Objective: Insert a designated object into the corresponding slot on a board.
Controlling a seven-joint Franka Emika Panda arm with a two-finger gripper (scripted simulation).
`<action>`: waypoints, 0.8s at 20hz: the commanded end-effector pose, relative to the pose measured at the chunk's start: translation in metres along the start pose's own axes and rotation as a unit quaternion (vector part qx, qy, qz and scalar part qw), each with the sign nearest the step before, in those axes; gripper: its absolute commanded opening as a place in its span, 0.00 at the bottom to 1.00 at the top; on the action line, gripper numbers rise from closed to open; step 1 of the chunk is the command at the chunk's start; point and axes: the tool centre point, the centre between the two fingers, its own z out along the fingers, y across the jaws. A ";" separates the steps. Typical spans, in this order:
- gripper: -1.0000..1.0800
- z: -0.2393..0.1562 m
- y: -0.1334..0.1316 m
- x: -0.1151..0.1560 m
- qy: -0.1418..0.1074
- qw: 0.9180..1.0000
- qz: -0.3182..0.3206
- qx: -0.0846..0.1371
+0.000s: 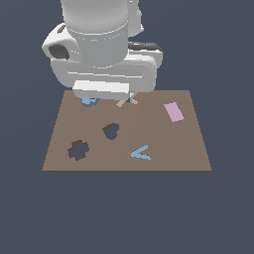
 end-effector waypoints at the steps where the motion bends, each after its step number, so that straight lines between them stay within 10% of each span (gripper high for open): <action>1: 0.96 0.015 0.018 -0.011 -0.003 1.000 0.017 -0.001; 16: 0.96 0.094 0.104 -0.083 -0.017 0.994 0.110 -0.008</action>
